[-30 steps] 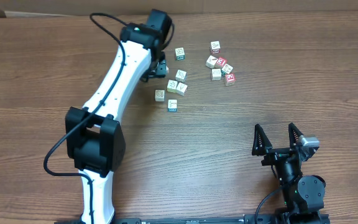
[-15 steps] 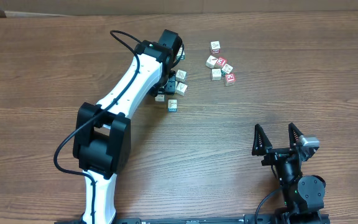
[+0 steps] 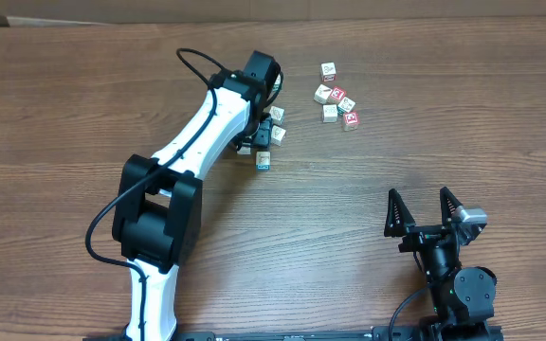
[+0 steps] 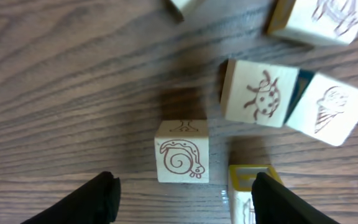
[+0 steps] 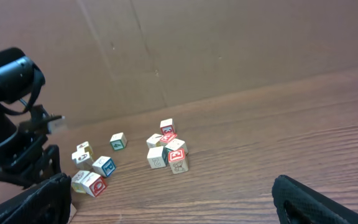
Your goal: Form a horizontal line
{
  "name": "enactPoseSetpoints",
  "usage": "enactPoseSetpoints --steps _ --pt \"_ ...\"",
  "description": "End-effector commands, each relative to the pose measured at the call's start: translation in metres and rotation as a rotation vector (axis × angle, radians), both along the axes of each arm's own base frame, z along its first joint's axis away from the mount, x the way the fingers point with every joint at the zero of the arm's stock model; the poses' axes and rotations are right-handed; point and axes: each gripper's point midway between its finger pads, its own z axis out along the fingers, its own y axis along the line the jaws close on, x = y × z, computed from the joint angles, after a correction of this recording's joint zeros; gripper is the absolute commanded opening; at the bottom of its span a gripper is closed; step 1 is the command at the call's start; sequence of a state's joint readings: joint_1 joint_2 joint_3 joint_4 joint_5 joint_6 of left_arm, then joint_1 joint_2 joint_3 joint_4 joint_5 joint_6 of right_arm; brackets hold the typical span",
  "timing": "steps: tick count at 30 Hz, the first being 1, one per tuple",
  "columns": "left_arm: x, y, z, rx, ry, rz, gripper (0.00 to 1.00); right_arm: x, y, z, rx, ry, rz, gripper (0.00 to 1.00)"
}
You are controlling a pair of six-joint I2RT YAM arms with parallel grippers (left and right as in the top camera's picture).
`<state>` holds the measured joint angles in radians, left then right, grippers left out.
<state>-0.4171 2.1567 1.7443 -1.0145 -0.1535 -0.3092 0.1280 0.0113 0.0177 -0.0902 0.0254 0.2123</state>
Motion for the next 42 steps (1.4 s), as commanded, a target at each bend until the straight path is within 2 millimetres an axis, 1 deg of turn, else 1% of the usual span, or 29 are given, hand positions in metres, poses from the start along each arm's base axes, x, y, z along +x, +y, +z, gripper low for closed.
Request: enactPoseSetpoints --steps 1,3,5,7,8,13,16,19,22,24,26,27,30,34,37,40,42 --pt "-0.008 0.006 -0.012 0.016 0.033 -0.020 0.70 0.000 0.001 -0.003 -0.003 0.001 0.007 1.00" --pt "-0.008 0.006 -0.013 0.016 0.033 -0.019 0.76 0.000 0.001 -0.003 -0.003 0.001 0.007 1.00" --pt "-0.006 0.005 -0.013 0.013 0.026 -0.020 0.77 0.000 0.001 -0.003 -0.003 0.001 0.007 1.00" --pt "-0.004 0.005 -0.012 0.009 0.019 -0.018 0.92 0.000 0.001 -0.003 -0.003 0.001 0.007 1.00" --pt "-0.004 0.004 -0.012 0.006 0.017 -0.018 0.96 0.000 0.001 -0.003 -0.003 0.001 0.007 1.00" --pt "0.000 0.001 -0.012 -0.030 0.010 -0.013 0.99 0.000 0.001 -0.003 -0.003 0.001 0.007 1.00" --pt "0.005 -0.005 -0.010 -0.076 -0.002 -0.015 1.00 0.000 0.001 -0.003 -0.003 0.001 0.007 1.00" --pt "0.016 -0.014 0.006 -0.113 -0.042 -0.021 1.00 0.000 0.001 -0.003 -0.003 0.001 0.007 1.00" --pt "0.033 -0.025 0.034 -0.127 -0.125 -0.081 1.00 0.000 0.001 -0.003 -0.003 0.001 0.007 1.00" --pt "0.043 -0.029 0.054 -0.103 -0.186 -0.114 1.00 0.000 0.001 -0.003 -0.003 0.000 0.007 1.00" --pt "0.050 -0.031 0.066 -0.083 -0.224 -0.126 1.00 0.000 0.001 -0.003 -0.003 0.001 0.007 1.00" --pt "0.051 -0.031 0.068 -0.085 -0.229 -0.127 0.99 0.000 0.001 -0.003 -0.003 0.001 0.007 1.00" --pt "0.046 -0.026 0.064 -0.082 -0.200 -0.106 1.00 0.000 0.001 -0.003 -0.003 0.001 0.007 1.00" --pt "0.028 -0.006 0.047 -0.065 -0.098 -0.072 1.00 0.000 0.001 -0.003 -0.003 0.001 0.007 1.00" --pt "0.019 0.009 0.032 -0.053 -0.043 -0.045 1.00 0.000 0.001 -0.003 -0.003 0.001 0.007 1.00" --pt "0.011 0.015 0.018 -0.075 0.000 -0.032 1.00 0.000 0.001 -0.003 -0.003 0.001 0.007 1.00" --pt "0.008 0.013 0.012 -0.086 0.009 -0.030 1.00 0.000 0.001 -0.003 -0.003 0.001 0.007 1.00"
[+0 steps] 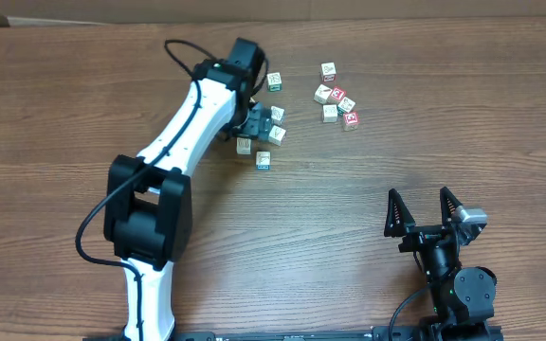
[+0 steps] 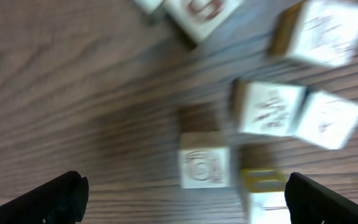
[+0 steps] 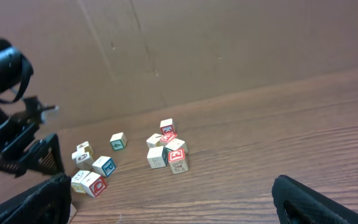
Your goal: Form a horizontal line
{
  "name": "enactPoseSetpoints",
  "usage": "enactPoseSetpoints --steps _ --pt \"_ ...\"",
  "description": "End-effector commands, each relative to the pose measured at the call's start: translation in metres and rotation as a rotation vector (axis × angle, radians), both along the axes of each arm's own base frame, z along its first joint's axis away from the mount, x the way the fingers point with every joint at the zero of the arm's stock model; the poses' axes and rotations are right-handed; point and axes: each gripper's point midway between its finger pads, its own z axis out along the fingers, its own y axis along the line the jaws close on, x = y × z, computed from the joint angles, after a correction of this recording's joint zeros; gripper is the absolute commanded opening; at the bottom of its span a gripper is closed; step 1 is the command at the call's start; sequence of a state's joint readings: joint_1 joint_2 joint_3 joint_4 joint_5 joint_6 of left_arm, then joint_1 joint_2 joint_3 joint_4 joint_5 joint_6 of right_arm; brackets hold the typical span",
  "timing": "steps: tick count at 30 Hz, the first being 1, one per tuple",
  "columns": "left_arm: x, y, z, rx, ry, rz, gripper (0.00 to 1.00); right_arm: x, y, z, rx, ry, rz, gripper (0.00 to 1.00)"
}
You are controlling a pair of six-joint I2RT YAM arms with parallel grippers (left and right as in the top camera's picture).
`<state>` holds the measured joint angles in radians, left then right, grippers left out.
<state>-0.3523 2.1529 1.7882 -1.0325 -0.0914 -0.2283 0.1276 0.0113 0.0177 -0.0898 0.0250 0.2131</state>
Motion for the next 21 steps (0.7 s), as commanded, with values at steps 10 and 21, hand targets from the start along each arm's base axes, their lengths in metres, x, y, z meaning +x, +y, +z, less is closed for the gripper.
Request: enactPoseSetpoints --steps 10,21 --pt "-0.011 -0.001 -0.021 -0.044 0.017 0.039 0.94 0.000 0.001 -0.003 -0.004 0.001 0.007 1.00" --pt "-0.009 -0.002 -0.029 -0.051 0.003 0.045 0.79 0.000 0.001 -0.003 -0.004 0.001 0.007 1.00"
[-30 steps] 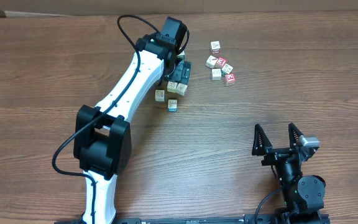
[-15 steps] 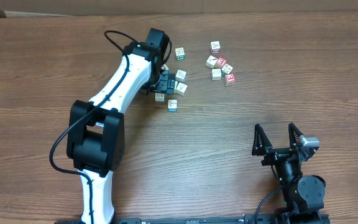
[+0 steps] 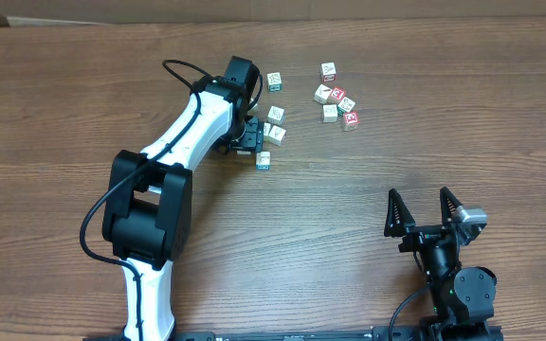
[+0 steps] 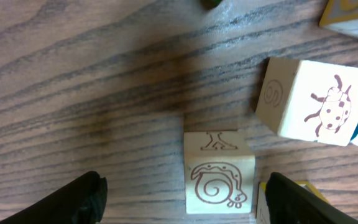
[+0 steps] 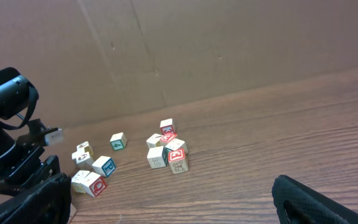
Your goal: Form a horizontal line
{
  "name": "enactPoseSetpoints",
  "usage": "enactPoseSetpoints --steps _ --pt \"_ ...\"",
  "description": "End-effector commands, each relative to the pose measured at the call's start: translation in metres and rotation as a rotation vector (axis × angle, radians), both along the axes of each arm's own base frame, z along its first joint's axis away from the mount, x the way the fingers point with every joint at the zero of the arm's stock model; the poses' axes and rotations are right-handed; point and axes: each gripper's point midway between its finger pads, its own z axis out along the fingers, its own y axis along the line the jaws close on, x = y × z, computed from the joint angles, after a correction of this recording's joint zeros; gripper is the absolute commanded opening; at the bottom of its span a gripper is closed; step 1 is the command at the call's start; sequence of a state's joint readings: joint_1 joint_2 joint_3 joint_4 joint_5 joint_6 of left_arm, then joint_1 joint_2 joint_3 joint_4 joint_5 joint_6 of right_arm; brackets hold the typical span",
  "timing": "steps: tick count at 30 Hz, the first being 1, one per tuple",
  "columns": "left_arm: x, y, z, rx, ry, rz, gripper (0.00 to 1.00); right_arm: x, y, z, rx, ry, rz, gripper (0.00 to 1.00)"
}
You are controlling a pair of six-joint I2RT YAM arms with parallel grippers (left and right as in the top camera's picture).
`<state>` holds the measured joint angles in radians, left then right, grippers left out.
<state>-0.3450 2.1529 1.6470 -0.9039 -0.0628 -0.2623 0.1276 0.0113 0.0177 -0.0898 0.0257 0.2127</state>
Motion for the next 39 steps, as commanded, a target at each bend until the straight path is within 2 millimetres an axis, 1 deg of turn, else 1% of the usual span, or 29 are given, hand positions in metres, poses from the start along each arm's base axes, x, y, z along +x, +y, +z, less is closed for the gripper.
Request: enactPoseSetpoints --steps 1,6,13,18,19,24,28,32,39 --pt "0.001 -0.004 0.006 -0.023 -0.020 0.010 0.79 0.000 0.001 -0.003 -0.003 0.001 0.007 1.00" --pt "0.002 -0.004 0.004 -0.026 -0.028 0.010 0.76 0.000 0.001 -0.003 -0.003 0.001 0.007 1.00" --pt "0.002 -0.005 0.003 -0.026 -0.028 0.010 0.59 0.000 0.001 -0.003 -0.003 0.001 0.007 1.00" --pt "0.004 -0.005 0.001 -0.030 -0.030 0.024 0.57 0.000 0.001 -0.003 -0.003 0.001 0.007 1.00" --pt "0.003 -0.006 0.001 -0.033 -0.029 0.025 0.55 0.000 0.001 -0.003 -0.003 0.001 0.007 1.00" --pt "0.004 -0.009 0.001 -0.050 -0.031 0.021 0.51 0.000 0.001 -0.003 -0.003 0.001 0.007 1.00" --pt "0.001 -0.010 -0.003 -0.059 -0.024 0.020 0.49 0.000 0.001 -0.003 -0.003 0.001 0.007 1.00" --pt "-0.003 -0.009 -0.010 -0.062 -0.011 0.022 0.44 0.000 0.001 -0.003 -0.003 0.001 0.007 1.00" --pt "-0.002 -0.010 -0.010 -0.065 -0.017 0.024 0.39 0.000 0.001 -0.003 -0.003 0.001 0.007 1.00"
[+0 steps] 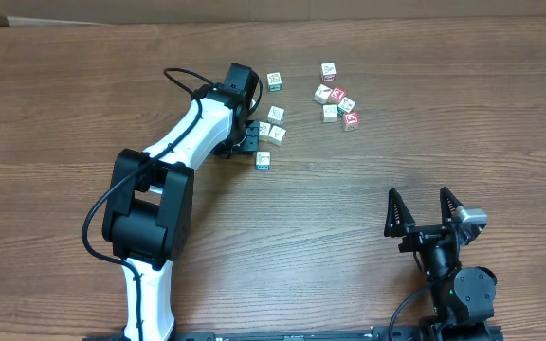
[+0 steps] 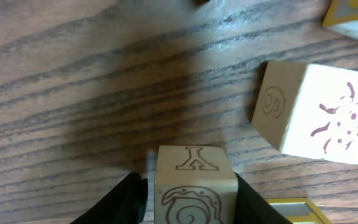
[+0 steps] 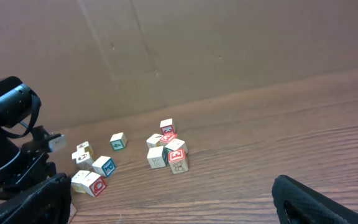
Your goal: Form a horizontal line
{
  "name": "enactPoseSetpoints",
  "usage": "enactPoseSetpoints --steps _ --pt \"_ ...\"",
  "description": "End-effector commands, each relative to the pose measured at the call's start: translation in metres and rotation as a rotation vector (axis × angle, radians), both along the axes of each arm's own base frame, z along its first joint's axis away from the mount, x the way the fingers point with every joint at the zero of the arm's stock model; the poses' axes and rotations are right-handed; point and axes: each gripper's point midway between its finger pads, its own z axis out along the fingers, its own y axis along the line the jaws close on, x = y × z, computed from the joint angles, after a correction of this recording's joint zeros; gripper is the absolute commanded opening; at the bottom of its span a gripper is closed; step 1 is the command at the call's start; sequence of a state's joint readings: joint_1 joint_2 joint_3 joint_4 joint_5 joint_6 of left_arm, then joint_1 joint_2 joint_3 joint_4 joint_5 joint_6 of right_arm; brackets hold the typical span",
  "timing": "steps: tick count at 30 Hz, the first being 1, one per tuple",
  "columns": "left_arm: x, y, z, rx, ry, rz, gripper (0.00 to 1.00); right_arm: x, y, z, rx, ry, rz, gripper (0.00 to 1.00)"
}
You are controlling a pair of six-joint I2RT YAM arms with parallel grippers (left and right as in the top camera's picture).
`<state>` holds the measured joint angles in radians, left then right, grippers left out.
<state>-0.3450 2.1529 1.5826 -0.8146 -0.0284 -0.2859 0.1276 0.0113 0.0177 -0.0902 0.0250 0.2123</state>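
Several small wooden picture blocks lie scattered on the brown table [image 1: 396, 142]. A pale block with a snail drawing [image 2: 194, 186] sits on the wood between my left gripper's [image 2: 193, 202] black fingers [image 2: 126, 202], which stand tight against its two sides. In the overhead view that gripper [image 1: 245, 142] is low at the left group of blocks, and the snail block is hidden under it. A ladybird block [image 2: 316, 115] lies just to the right. My right gripper [image 1: 425, 210] rests open at the near right, holding nothing.
A second cluster of blocks [image 1: 337, 102] lies further right, a single green-faced block [image 1: 274, 81] behind the left group, and a blue-faced one [image 1: 263, 159] in front. A yellow-edged block [image 2: 291, 211] sits close to the snail block's right.
My left gripper's fingers have come in from wide apart to the sides of the snail block, and the wrist sits lower over it. The right arm is unchanged.
My left gripper hung open over the snail block, then was higher and further back over the left group, then open above the snail block again. Now it is down with its fingers at the block's sides. The right gripper stayed parked and open.
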Motion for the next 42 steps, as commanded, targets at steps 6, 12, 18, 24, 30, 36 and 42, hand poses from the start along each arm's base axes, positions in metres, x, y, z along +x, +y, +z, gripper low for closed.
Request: enactPoseSetpoints --steps 6,12,18,24,30,36,42 --pt "0.000 -0.003 0.004 -0.013 -0.009 0.009 0.31 0.000 0.001 -0.003 -0.003 0.001 0.007 1.00" --pt "0.001 -0.001 0.005 -0.004 -0.015 0.011 0.29 0.000 0.001 -0.003 -0.003 0.001 0.007 1.00" --pt "0.001 -0.001 0.005 -0.004 -0.015 0.011 0.26 0.000 0.001 -0.003 -0.003 0.001 0.007 1.00" --pt "0.002 -0.001 0.008 -0.005 -0.021 0.012 0.22 0.000 0.001 -0.003 -0.003 0.001 0.007 1.00" --pt "0.007 0.002 0.028 0.014 -0.050 0.020 0.21 0.000 0.001 -0.003 -0.003 0.000 0.007 1.00" --pt "0.010 0.003 0.075 0.101 -0.123 0.023 0.20 0.000 0.001 -0.003 -0.003 0.001 0.007 1.00" --pt "-0.002 -0.028 0.128 0.063 -0.228 0.018 0.22 0.000 0.001 -0.003 -0.003 0.001 0.007 1.00"
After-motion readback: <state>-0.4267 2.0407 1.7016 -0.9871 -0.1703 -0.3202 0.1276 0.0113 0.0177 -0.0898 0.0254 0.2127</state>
